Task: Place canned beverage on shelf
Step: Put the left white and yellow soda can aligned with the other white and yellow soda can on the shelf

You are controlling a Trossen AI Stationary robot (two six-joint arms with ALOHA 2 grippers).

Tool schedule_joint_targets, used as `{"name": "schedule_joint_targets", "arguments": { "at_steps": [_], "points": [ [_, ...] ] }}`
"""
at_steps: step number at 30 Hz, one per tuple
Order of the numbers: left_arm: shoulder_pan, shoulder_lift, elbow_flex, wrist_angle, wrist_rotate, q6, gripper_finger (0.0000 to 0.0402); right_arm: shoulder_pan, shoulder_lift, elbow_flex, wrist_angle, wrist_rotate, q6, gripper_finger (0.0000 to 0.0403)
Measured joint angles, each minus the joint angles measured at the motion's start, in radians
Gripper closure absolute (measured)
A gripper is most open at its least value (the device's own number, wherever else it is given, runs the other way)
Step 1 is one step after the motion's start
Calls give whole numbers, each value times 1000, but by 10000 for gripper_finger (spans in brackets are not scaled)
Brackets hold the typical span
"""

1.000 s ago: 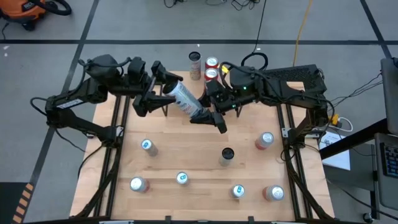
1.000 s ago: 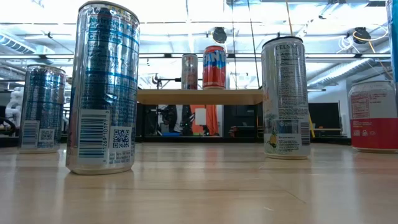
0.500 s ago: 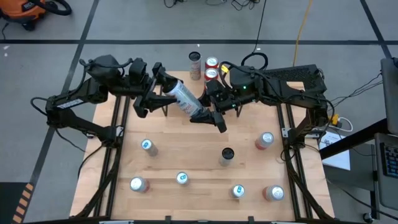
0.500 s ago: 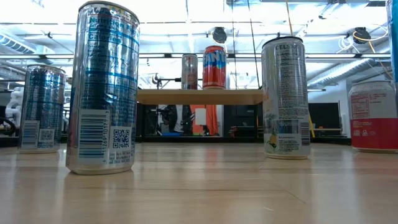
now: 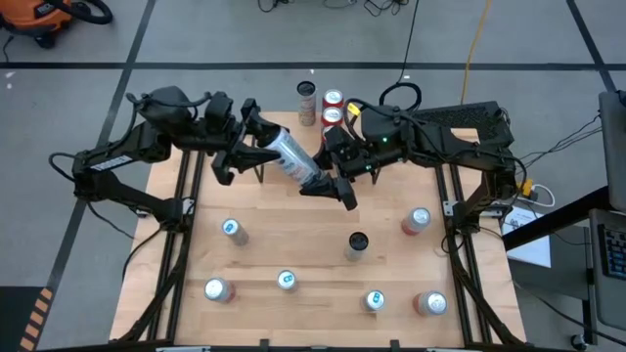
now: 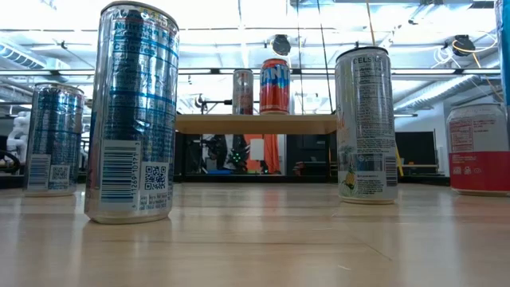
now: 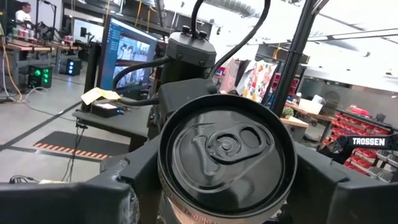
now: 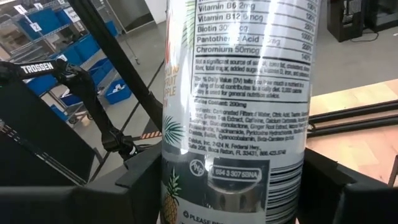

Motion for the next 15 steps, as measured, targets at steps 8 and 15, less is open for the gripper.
{"name": "schedule_joint_targets", "arguments": {
  "at_steps": [8, 15],
  "points": [
    [0, 1, -1, -22, -64, 8, 150, -1, -8, 0, -66, 55, 61, 125],
    [1, 0, -1, -76, -81, 57, 150, -1, -30, 0, -156, 61, 67, 113]
  ]
}}
